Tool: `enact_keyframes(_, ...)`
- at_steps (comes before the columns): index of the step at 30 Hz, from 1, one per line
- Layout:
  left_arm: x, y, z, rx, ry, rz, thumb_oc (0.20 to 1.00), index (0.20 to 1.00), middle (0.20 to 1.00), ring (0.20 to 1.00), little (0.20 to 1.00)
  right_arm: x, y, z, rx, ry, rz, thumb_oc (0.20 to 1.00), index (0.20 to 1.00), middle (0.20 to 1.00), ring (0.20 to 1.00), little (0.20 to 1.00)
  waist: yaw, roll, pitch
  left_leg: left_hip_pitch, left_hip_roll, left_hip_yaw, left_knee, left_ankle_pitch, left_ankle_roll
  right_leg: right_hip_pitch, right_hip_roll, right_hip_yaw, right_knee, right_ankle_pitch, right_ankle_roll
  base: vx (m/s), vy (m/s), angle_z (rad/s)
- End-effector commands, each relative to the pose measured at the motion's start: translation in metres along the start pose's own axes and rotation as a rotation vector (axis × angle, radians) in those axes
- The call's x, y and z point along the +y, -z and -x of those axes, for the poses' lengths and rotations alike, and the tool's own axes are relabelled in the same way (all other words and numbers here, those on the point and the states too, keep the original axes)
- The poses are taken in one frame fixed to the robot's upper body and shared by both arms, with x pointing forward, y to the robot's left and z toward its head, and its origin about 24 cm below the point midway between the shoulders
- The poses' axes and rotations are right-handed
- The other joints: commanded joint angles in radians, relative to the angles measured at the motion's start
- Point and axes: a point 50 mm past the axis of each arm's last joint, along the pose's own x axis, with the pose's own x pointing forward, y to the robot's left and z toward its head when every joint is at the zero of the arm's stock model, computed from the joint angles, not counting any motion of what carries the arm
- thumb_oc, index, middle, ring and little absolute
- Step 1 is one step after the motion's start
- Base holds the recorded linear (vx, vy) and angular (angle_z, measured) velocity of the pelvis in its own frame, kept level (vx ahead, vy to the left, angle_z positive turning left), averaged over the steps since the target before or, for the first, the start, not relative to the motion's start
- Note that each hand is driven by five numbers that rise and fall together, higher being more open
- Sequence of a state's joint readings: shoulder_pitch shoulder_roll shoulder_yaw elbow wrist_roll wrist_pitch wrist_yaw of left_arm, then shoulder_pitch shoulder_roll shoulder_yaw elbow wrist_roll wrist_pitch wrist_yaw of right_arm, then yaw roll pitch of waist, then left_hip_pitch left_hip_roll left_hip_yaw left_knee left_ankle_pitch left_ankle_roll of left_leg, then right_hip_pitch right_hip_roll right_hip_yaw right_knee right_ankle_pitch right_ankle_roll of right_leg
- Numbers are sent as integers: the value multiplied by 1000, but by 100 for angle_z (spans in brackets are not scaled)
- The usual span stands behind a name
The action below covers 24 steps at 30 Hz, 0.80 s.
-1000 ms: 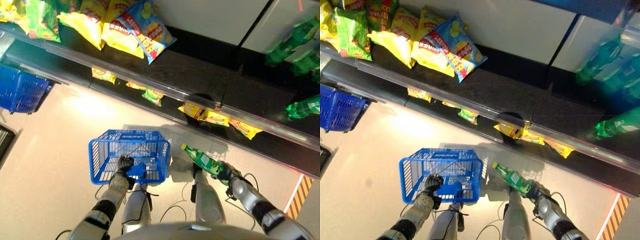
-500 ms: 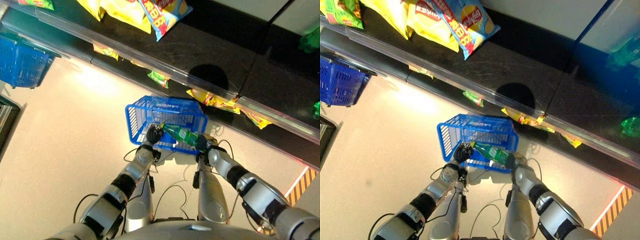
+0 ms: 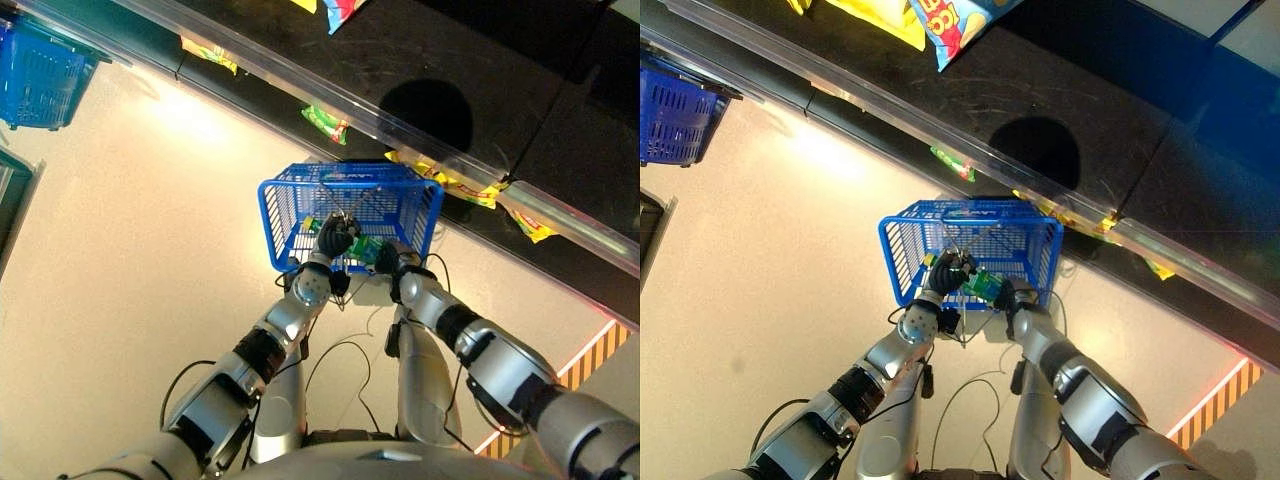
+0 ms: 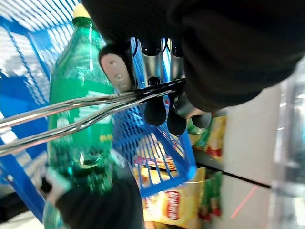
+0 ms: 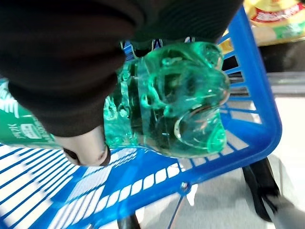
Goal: Pick up the snacks into the basket
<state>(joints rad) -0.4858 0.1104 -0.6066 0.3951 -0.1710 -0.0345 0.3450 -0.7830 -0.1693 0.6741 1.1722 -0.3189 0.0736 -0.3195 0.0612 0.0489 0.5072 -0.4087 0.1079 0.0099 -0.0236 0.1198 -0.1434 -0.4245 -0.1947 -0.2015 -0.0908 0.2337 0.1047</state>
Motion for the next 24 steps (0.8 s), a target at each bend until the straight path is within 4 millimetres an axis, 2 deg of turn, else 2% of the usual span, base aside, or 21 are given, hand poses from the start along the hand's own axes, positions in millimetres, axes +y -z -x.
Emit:
enact_keyframes(1,-31,-77,10,-347,192,159,200,200,200,200,200,-46,-34,-16,-57,158,-25,200,200,200,200,200,38,69,13,-76,-93,17,-63,83,48,-90,16,32,42,8,49,-5,27,14)
enact_keyframes(2,-29,-85,12,-370,194,207,200,200,200,200,200,-55,-28,-18,-30,192,-13,200,200,200,200,200,47,75,13,-86,-96,16,-63,86,48,-95,15,29,41,10,50,-3,23,11)
enact_keyframes(7,-31,-116,25,-454,297,395,200,200,200,200,200,-73,6,-19,98,227,-5,200,200,200,200,200,76,106,13,-123,-111,-2,-63,89,50,-118,4,9,40,13,54,-4,6,12)
enact_keyframes(10,-33,-123,30,-478,334,413,200,200,200,200,200,-78,8,-19,108,249,-35,200,200,200,200,200,85,112,13,-131,-116,-7,-63,89,51,-120,1,4,37,13,56,0,10,13)
enact_keyframes(11,-37,-125,32,-483,355,403,200,200,200,200,200,-77,6,-19,93,254,-34,937,937,937,937,937,90,115,13,-133,-118,-9,-64,87,50,-120,-2,2,35,13,58,13,23,8)
enact_keyframes(12,-39,-124,31,-481,361,395,200,200,200,200,200,-75,4,-19,82,249,-25,1000,1000,1000,1000,1000,91,113,13,-133,-119,-9,-64,86,50,-119,-2,1,34,13,59,11,18,7)
enact_keyframes(18,-43,-120,24,-454,356,349,200,200,200,200,200,-47,-5,-15,38,159,-36,1000,1000,1000,1000,1000,80,99,13,-117,-120,-4,-64,78,52,-103,-2,3,33,10,59,1,1,1)
enact_keyframes(20,-40,-117,20,-445,334,317,200,200,200,200,200,-32,-3,-11,50,120,-74,1000,1000,1000,1000,1000,73,94,13,-106,-118,-3,-64,76,52,-90,-1,3,33,6,59,0,0,0)
enact_keyframes(21,-40,-116,20,-444,334,317,200,200,200,200,200,-32,-3,-11,50,120,-74,1000,1000,1000,1000,1000,73,94,13,-105,-118,-3,-64,75,52,-89,-1,3,32,6,59,0,0,0)
enact_keyframes(22,-36,-109,16,-416,298,295,200,200,200,200,200,-16,4,-6,81,77,-123,1000,1000,1000,1000,1000,65,88,13,-91,-116,-2,-64,74,51,-77,1,5,33,3,57,0,-1,4)
enact_keyframes(24,-32,-102,12,-393,269,262,200,200,200,200,200,-4,12,-1,108,55,-148,1000,1000,1000,1000,1000,57,84,13,-75,-114,-2,-64,72,51,-63,2,5,34,-1,57,1,-1,2)
